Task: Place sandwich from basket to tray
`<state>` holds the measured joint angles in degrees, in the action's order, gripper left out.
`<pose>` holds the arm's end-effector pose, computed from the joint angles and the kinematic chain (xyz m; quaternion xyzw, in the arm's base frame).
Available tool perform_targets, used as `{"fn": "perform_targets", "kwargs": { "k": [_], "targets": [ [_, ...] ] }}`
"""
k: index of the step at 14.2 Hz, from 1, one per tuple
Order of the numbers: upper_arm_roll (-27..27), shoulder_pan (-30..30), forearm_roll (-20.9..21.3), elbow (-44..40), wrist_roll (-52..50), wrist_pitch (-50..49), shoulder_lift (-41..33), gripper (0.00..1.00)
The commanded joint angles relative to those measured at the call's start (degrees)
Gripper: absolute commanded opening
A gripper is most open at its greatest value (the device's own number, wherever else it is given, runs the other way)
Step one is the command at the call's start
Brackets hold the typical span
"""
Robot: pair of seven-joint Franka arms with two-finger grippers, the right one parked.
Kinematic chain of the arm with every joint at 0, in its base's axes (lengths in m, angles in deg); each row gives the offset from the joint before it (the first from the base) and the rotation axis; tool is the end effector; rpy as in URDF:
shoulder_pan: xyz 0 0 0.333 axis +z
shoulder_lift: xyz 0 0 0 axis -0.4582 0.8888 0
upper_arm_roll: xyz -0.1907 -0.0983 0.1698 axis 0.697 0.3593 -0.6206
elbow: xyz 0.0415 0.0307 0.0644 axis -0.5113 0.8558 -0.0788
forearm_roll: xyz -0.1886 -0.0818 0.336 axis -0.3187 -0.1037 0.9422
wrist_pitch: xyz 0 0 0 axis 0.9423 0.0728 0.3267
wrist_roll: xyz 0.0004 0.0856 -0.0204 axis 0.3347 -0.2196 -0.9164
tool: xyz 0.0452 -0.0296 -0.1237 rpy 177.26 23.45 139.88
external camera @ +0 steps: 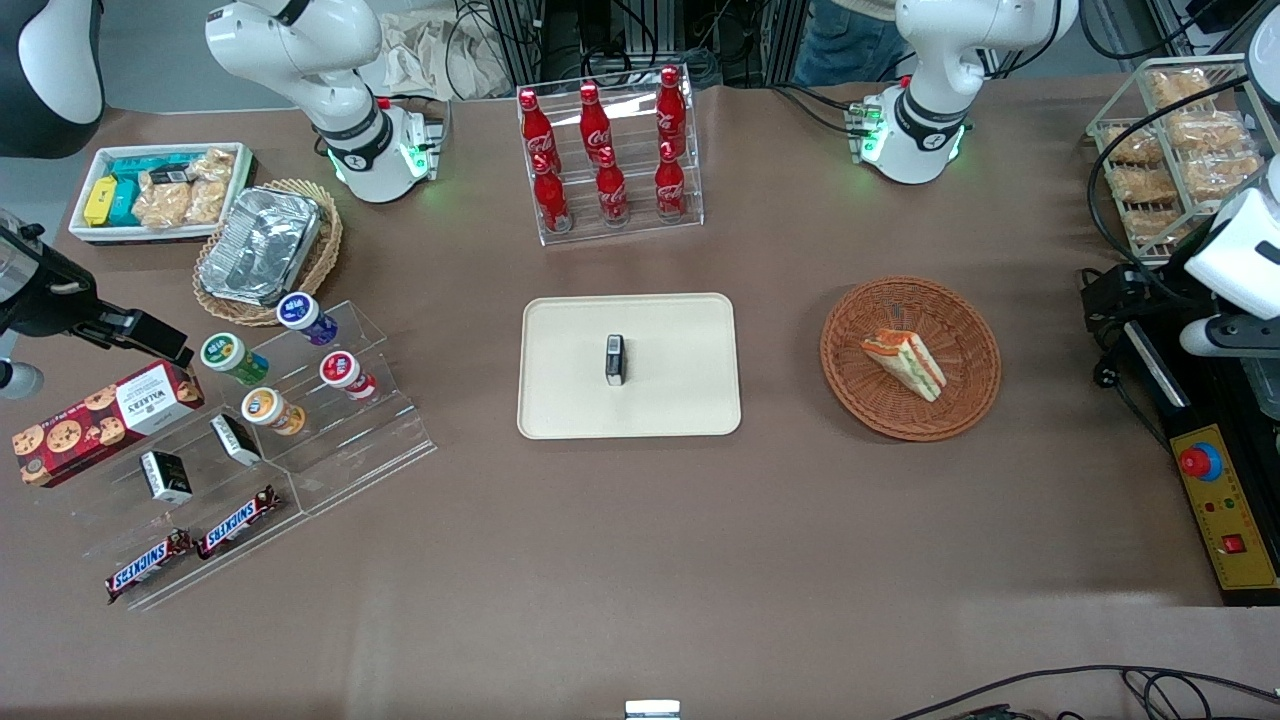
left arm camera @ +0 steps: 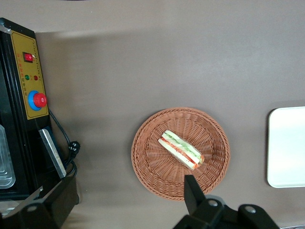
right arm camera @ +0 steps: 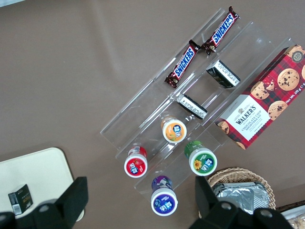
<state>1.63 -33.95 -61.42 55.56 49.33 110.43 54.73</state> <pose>0.5730 -0.0214 0.5433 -0.9993 0.0307 -0.0062 0.0205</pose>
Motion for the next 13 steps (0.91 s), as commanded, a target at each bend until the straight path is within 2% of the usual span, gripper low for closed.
{"fn": "perform_targets", "kwargs": {
  "k": [1, 5, 10, 13],
  "targets": [
    [-0.09, -0.18, -0.47, -0.28, -0.73, -1.83, -2.64, 1.0],
    [-0.09, -0.27, 0.14, 0.24, -0.99, -6.14, -3.0, 1.0],
    [0.0, -0.44, -0.74, 14.02, -2.65, -4.39, -9.5, 1.0],
    [2.01, -0.44, -0.65, 25.34, -7.04, 3.49, -13.97, 1.0]
  ]
}}
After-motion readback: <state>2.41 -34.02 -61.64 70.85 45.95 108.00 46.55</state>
